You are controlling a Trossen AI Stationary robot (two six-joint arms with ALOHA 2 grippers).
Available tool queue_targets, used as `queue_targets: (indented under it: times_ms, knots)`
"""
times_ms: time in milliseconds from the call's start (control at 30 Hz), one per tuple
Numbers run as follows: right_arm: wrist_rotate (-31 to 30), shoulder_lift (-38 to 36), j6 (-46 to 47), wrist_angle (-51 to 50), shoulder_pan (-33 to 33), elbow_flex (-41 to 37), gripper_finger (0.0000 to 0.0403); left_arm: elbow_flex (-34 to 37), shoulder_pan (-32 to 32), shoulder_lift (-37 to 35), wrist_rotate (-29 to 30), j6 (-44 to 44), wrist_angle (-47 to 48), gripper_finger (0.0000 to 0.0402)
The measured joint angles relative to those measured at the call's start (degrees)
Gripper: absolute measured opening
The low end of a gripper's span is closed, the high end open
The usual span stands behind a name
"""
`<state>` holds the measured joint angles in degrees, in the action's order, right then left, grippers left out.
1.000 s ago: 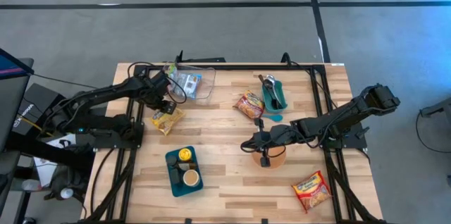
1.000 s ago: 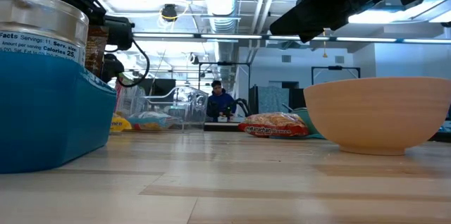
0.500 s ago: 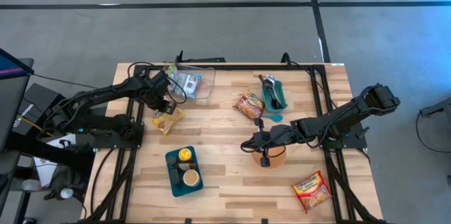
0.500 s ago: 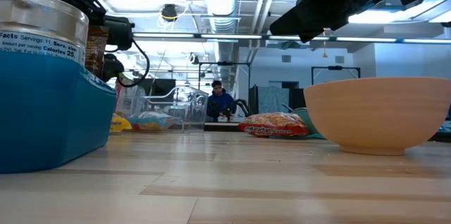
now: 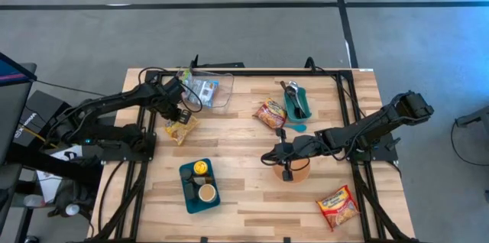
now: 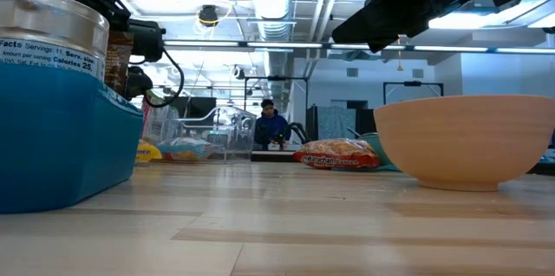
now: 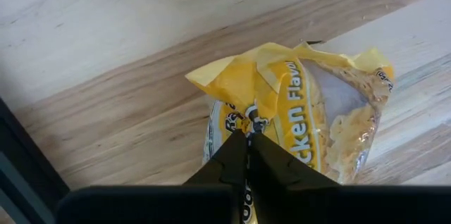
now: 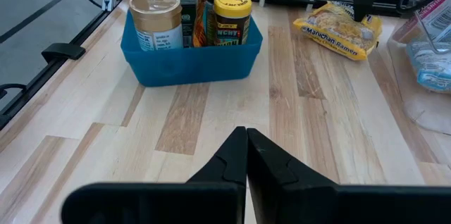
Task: Pick & Place Food Item
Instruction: Put the yellow noodle pack into the transparent bin
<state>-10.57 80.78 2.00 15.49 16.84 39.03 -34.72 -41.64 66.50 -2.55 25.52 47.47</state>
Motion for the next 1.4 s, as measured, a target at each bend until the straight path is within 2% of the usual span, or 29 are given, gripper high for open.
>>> queue_targets:
  times_ms: [300,600,1000,1200,1400]
  knots:
    - [0.0,0.0,0.0,0.0,0.0,0.0,0.0000,0.0,0.0,-1.7,0.0,0.0,-0.1,0.0001]
    - [0.0,0.0,0.0,0.0,0.0,0.0,0.0000,0.0,0.2,-11.1,-1.2,0.4,-0.1,0.0000]
    - [0.0,0.0,0.0,0.0,0.0,0.0,0.0000,0.0,3.9,-21.8,-3.9,0.3,-0.8,0.0000]
    - [0.0,0.0,0.0,0.0,0.0,0.0,0.0000,0.0,5.8,-24.6,-5.4,0.3,-5.5,0.0000]
    - [0.0,0.0,0.0,0.0,0.0,0.0,0.0000,0.0,7.9,-26.3,-7.2,0.3,-15.2,0.0000]
